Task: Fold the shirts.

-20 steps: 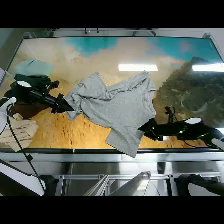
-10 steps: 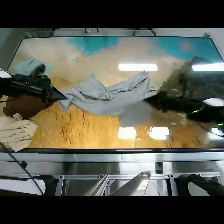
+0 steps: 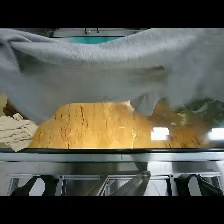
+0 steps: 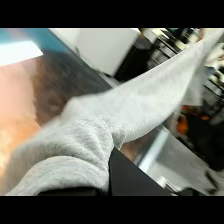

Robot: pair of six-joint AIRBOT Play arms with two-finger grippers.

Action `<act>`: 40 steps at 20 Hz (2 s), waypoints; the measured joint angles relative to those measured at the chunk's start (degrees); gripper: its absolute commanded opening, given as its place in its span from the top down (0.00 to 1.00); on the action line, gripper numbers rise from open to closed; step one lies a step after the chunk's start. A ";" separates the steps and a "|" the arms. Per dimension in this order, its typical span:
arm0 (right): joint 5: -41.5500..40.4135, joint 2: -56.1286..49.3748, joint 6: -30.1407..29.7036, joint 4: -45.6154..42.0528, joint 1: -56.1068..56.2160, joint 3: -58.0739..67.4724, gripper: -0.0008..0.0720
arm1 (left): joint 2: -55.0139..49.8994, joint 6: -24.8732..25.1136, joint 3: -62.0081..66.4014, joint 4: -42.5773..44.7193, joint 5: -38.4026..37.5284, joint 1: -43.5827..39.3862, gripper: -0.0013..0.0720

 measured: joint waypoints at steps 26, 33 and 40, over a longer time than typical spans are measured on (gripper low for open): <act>-24.28 -71.82 -16.04 -8.59 25.77 5.73 0.49 | -78.25 8.31 18.21 1.09 3.54 -11.06 0.00; -5.97 -61.64 -1.31 -25.75 14.43 3.34 0.58 | -71.56 -4.07 28.48 12.57 -5.44 2.89 0.03; 1.70 -49.24 10.64 -35.95 8.07 -23.34 0.38 | -53.48 -1.25 -1.51 25.79 -4.07 12.55 0.03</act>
